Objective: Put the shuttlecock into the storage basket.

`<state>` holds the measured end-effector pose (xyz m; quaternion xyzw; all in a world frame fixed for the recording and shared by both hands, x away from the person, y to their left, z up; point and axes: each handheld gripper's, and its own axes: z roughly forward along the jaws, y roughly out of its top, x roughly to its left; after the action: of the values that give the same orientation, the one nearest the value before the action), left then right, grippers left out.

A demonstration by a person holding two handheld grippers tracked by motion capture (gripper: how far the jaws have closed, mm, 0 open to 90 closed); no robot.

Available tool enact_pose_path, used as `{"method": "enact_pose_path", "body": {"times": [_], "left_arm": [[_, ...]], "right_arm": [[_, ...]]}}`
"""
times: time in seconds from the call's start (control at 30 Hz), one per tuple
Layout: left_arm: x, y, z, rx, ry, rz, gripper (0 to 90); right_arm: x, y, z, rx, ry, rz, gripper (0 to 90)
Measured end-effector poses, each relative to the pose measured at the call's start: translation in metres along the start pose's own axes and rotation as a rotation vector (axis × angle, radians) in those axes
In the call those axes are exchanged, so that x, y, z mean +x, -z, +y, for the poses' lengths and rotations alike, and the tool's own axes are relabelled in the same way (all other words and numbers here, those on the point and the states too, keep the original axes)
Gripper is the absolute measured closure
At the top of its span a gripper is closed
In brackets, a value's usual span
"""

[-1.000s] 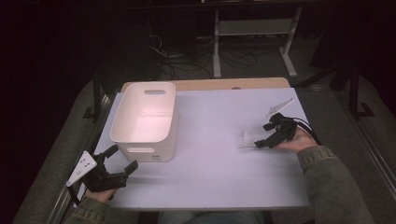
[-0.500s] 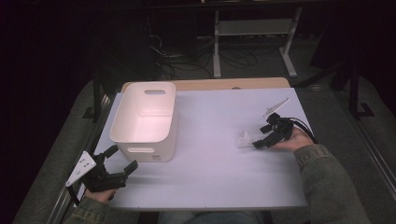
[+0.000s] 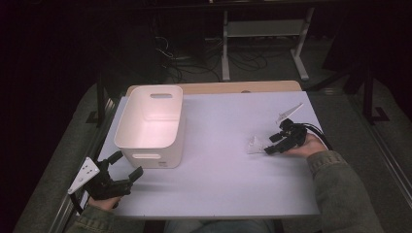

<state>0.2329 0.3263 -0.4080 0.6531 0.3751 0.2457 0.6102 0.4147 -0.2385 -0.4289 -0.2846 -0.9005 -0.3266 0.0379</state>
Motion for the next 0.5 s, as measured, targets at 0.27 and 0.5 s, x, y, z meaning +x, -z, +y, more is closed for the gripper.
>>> {"method": "enact_pose_path", "body": {"times": [0.27,0.5], "left_arm": [[-0.0002,0.0003,0.0001,-0.001,0.001,-0.002,0.0],[-0.0003,0.0004,-0.0001,-0.002,0.005,-0.001,0.0]], "right_arm": [[-0.0018,-0.0043,-0.0052,0.009,0.004,0.019,41.3],[-0.0011,-0.0047,-0.0067,0.006,0.020,0.019,51.9]]}}
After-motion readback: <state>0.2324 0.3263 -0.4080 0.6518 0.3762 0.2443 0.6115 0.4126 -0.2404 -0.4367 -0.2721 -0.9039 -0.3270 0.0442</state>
